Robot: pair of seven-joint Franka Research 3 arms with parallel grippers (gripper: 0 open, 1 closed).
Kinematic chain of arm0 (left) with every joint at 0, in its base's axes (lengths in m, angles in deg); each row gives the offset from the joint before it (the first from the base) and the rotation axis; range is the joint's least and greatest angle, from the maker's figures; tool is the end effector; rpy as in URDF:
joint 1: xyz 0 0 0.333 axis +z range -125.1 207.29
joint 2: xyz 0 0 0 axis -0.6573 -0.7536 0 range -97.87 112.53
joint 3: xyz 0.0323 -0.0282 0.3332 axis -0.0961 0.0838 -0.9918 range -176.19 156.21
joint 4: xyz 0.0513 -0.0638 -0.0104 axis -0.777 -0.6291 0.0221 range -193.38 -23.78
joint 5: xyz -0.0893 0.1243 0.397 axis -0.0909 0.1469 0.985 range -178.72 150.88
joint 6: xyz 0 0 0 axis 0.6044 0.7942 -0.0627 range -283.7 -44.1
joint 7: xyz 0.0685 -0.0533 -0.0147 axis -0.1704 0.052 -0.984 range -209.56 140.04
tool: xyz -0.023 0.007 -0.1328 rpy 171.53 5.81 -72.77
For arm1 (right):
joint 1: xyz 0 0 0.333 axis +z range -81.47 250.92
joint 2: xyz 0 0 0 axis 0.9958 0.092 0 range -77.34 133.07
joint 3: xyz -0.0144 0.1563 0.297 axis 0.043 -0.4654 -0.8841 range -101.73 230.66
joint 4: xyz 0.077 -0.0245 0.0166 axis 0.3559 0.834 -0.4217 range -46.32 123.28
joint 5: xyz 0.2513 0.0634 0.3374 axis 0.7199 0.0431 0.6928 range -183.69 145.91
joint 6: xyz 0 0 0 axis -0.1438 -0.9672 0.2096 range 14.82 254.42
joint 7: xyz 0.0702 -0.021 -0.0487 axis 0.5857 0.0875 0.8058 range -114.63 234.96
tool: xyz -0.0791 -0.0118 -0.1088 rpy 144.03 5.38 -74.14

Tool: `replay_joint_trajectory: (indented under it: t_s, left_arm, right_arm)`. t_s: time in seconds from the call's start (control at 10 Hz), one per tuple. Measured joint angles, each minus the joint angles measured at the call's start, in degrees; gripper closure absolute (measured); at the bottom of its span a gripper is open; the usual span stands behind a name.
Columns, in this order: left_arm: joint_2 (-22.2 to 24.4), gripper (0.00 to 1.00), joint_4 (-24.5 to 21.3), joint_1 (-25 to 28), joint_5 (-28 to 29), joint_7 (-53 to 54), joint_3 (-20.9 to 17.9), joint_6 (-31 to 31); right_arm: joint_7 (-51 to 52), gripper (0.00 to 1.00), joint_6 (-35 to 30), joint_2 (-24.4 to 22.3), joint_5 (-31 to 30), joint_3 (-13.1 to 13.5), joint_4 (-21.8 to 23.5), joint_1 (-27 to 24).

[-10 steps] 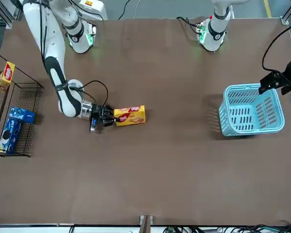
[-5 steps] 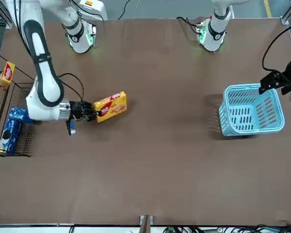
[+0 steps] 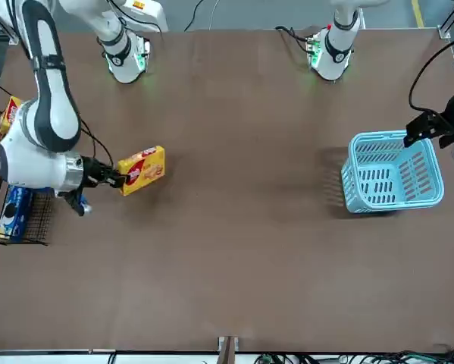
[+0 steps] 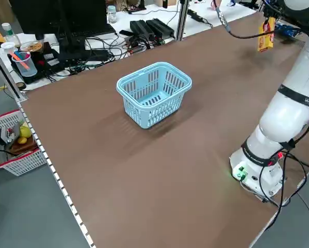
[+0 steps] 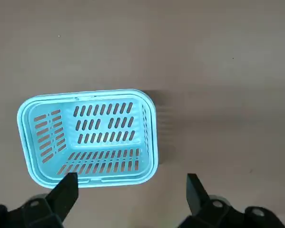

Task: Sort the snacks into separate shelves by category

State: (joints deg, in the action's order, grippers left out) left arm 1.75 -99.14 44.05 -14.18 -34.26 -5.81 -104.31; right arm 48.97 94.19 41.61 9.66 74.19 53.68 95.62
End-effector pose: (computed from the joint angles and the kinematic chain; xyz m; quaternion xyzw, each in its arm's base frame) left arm 0.6110 -0.0115 0.6208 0.9997 -0.0151 -0.0193 0.0057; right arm 0.6144 0.0684 0.3567 -0.9527 0.1783 0.1525 0.1930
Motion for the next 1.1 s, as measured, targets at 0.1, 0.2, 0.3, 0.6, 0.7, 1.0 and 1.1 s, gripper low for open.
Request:
replay_joint_trajectory:
  t_s: [0.1,0.2,0.3,0.6,0.7,1.0,1.1]
  left_arm:
    - [0.0,0.0,0.0,0.0,0.0,0.0,0.0,0.0]
    - [0.0,0.0,0.0,0.0,0.0,0.0,0.0,0.0]
    - [0.0,0.0,0.0,0.0,0.0,0.0,0.0,0.0]
    - [0.0,0.0,0.0,0.0,0.0,0.0,0.0,-0.1]
    - [0.0,0.0,0.1,0.0,0.0,0.0,0.0,-0.2]
    - [0.0,0.0,0.1,0.0,0.0,0.0,0.0,-0.2]
    - [0.0,0.0,0.1,0.0,0.0,0.0,0.0,-0.3]
  right_arm:
    - [3.0,0.68,-1.1,-0.4,-3.3,0.1,-1.9,-0.4]
    - [6.9,0.68,-2.8,-0.6,-6.8,0.3,-4.1,-1.0]
    - [11.8,0.68,-4.3,-0.8,-9.8,0.5,-6.2,-1.9]
    - [29.4,0.68,-5.4,-1.6,-16.8,0.7,-8.4,-4.8]
    - [37.0,0.68,-5.8,-1.6,-19.4,0.7,-8.8,-5.3]
    - [55.7,0.68,-12.4,-1.7,-28.7,0.6,-14.9,-5.5]
    - [61.7,0.68,-15.0,-1.8,-31.3,0.5,-17.4,-5.5]
